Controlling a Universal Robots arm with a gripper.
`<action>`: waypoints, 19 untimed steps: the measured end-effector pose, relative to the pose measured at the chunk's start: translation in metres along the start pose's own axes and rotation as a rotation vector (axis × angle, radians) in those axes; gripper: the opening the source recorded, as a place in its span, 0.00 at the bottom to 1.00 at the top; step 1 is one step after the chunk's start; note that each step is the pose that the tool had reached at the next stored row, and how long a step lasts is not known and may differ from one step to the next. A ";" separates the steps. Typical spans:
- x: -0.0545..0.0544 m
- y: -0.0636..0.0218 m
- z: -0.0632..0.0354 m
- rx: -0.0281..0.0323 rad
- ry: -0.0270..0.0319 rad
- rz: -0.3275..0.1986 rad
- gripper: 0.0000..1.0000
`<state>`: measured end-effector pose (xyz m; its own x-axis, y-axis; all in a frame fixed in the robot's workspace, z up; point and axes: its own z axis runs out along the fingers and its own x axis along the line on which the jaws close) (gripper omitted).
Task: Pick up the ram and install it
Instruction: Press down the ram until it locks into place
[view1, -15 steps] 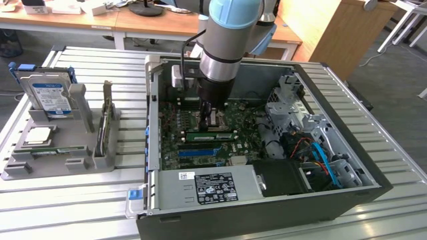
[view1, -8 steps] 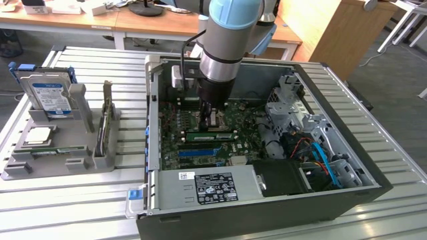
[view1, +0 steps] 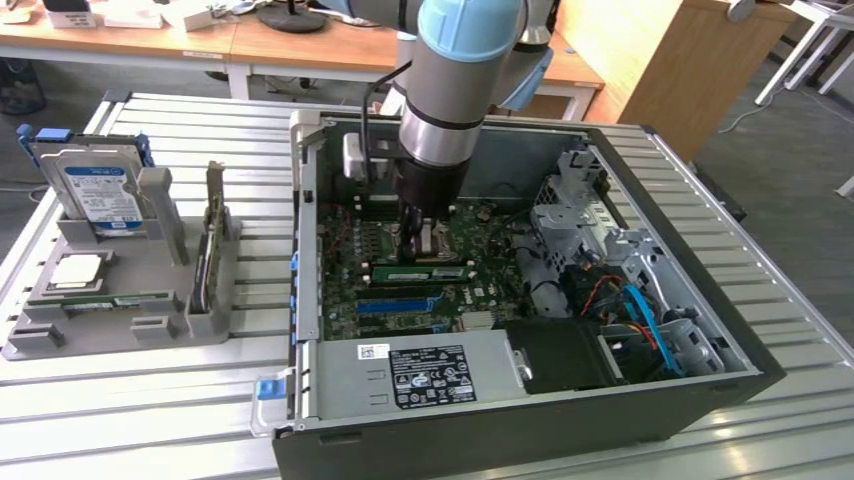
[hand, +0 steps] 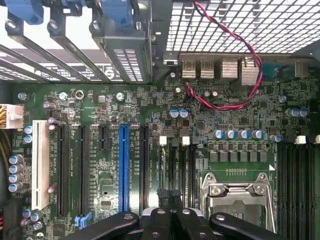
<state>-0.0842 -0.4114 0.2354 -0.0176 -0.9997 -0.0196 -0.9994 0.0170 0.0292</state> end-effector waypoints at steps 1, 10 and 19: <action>0.000 0.0000 0.0004 0.0000 0.0000 0.000 0.10; 0.000 -0.0001 0.0050 0.0002 0.0001 0.000 0.10; 0.000 -0.0002 0.0070 0.0002 0.0001 0.000 0.10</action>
<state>-0.0842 -0.4114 0.2284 -0.0176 -0.9997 -0.0196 -0.9994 0.0170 0.0290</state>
